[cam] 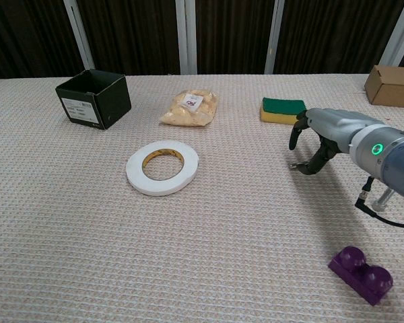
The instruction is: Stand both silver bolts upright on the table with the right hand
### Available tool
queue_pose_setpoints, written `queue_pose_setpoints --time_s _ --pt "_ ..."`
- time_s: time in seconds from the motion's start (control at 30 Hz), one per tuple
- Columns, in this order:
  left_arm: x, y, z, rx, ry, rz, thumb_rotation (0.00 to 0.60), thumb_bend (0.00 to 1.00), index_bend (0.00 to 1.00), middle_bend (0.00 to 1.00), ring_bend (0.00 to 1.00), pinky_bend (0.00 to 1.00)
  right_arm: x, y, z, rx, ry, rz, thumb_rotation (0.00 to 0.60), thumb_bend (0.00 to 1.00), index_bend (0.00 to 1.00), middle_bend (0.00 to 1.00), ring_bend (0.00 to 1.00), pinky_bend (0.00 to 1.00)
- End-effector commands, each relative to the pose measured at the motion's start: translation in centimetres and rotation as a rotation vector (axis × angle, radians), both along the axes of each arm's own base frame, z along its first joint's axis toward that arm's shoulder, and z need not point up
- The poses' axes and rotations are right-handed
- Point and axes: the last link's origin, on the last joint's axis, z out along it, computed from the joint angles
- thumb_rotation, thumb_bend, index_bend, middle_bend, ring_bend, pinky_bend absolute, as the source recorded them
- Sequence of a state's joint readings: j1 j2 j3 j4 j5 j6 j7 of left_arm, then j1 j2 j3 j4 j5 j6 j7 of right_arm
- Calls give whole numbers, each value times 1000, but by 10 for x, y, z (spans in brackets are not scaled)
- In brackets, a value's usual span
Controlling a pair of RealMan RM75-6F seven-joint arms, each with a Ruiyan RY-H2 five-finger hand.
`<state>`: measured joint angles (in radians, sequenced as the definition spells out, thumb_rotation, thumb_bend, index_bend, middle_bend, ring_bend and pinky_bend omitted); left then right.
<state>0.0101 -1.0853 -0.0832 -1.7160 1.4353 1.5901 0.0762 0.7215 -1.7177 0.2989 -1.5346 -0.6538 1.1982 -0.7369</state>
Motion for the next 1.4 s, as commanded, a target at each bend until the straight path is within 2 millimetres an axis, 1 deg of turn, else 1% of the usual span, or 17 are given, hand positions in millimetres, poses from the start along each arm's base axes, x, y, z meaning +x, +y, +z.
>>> queue_pose_setpoints --time_s 0.03,0.3,0.6,1.03,1.4 --pt "0 0 0 -1 0 0 600 122 83 63 0 154 -1 -1 -4 -2 -5 -11 600 352 426 23 6 0" --pt "-1 0 1 2 -3 1 600 122 86 63 0 154 -5 -5 -7 -10 -2 -27 600 353 452 23 6 0" --pt "0 0 1 3 -2 2 600 123 86 63 0 154 -4 -6 -10 -2 -4 -23 600 352 507 23 6 0" --pt "-1 0 2 3 -3 2 600 122 87 63 0 154 -4 -9 -15 -2 -11 -33 600 353 515 23 6 0" --pt "-1 1 2 3 -2 5 600 123 87 63 0 154 -7 -11 -17 2 -11 -49 600 353 545 23 6 0"
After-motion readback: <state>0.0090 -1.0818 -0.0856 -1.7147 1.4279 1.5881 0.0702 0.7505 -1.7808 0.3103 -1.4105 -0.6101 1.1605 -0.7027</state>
